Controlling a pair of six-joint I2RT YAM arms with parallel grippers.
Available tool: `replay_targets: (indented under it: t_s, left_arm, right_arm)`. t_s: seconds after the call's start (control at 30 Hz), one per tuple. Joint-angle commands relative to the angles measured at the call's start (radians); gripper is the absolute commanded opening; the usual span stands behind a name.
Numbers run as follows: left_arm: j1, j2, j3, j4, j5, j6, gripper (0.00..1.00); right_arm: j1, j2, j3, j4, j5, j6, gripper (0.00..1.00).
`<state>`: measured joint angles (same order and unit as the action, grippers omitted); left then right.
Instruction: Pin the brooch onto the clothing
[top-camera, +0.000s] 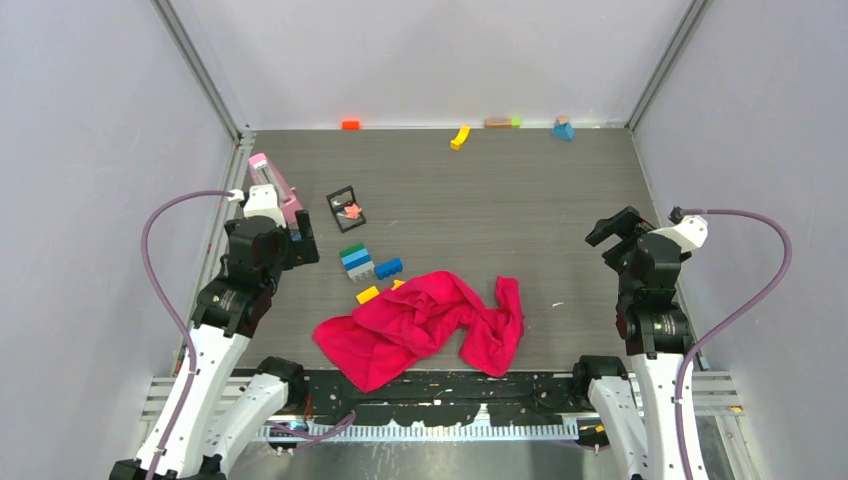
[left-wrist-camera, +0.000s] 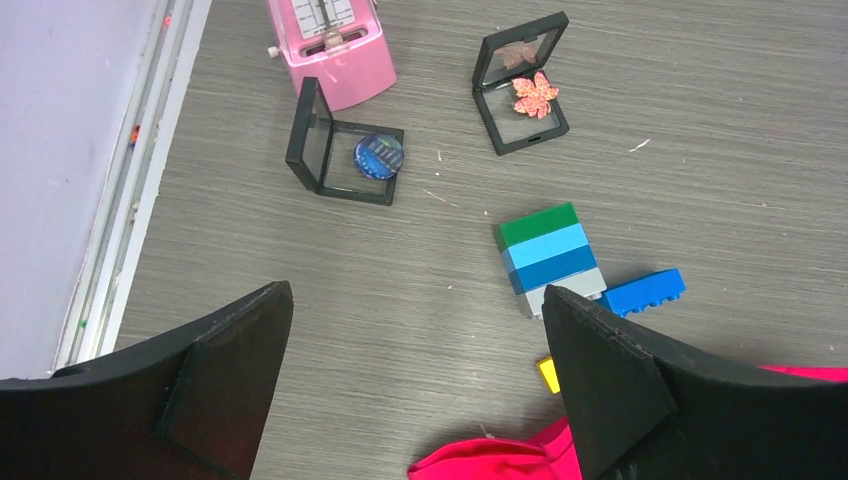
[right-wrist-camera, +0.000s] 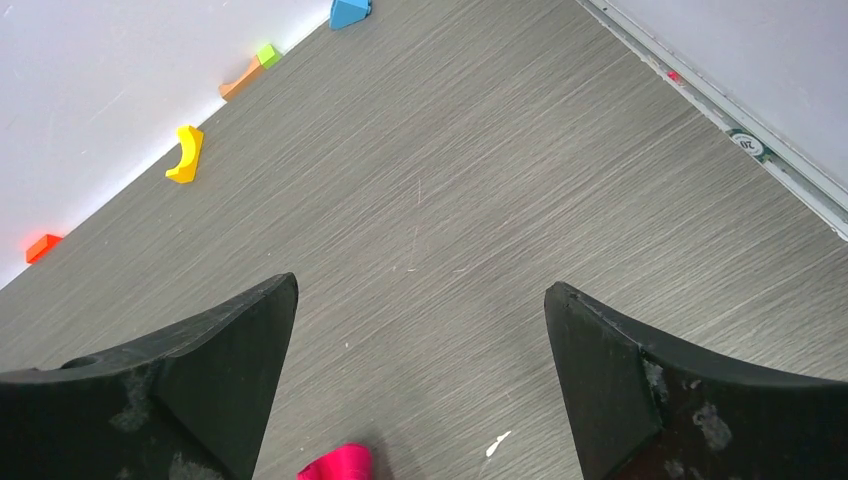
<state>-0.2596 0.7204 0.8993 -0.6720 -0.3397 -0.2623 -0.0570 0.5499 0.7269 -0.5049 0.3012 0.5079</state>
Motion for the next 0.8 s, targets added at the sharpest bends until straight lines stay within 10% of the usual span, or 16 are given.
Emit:
replay_targets:
  t_s: [0.0, 0.47, 0.77]
  left_arm:
    - [0.006, -0.015, 0.041, 0.006, -0.007, -0.025, 1.00]
    - [0.006, -0.008, 0.018, 0.045, 0.048, 0.011, 1.00]
    - [-0.009, 0.122, 0.029, 0.048, 0.360, 0.050, 1.00]
  right_arm:
    - [-0.001, -0.011, 0.040, 0.012, -0.006, 0.015, 1.00]
    - [0.000, 0.007, 0.053, -0.013, -0.119, 0.003, 1.00]
    - [0.019, 0.249, 0.098, -0.058, -0.624, -0.042, 0.91]
